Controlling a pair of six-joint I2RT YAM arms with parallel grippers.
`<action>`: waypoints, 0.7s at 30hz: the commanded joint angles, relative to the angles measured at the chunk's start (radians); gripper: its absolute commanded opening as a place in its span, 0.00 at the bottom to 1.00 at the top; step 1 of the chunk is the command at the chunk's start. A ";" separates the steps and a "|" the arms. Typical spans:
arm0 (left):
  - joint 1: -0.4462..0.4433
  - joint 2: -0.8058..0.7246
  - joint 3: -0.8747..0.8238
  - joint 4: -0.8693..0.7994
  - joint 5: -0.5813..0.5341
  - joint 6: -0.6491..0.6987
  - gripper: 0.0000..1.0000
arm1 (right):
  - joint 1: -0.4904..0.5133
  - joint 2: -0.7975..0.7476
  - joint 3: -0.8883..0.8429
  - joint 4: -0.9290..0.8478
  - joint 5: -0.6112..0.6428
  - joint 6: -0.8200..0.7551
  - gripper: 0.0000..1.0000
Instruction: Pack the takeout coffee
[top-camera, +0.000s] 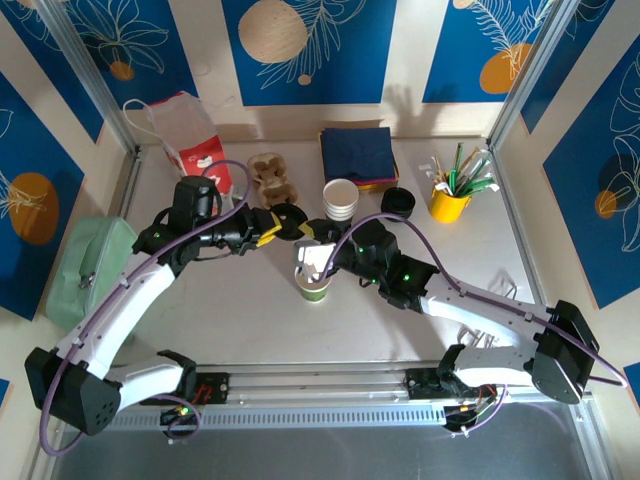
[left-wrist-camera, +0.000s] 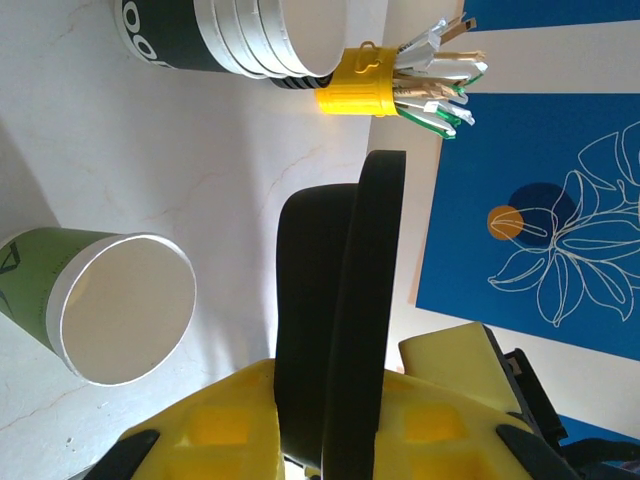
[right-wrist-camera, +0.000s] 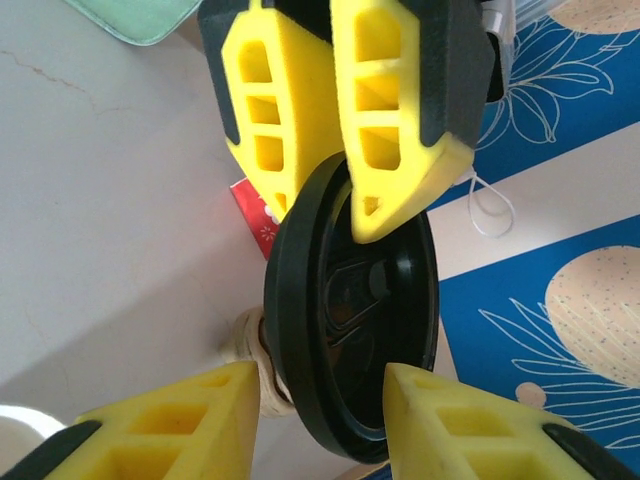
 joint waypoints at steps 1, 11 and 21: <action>0.010 -0.018 -0.008 0.014 0.023 -0.006 0.05 | 0.009 0.007 0.035 0.039 0.031 -0.014 0.35; 0.009 -0.020 -0.017 0.027 0.029 -0.016 0.05 | 0.014 0.022 0.042 0.053 0.050 -0.019 0.25; 0.010 -0.023 -0.016 0.040 0.039 -0.028 0.05 | 0.024 0.020 0.046 0.033 0.052 -0.018 0.07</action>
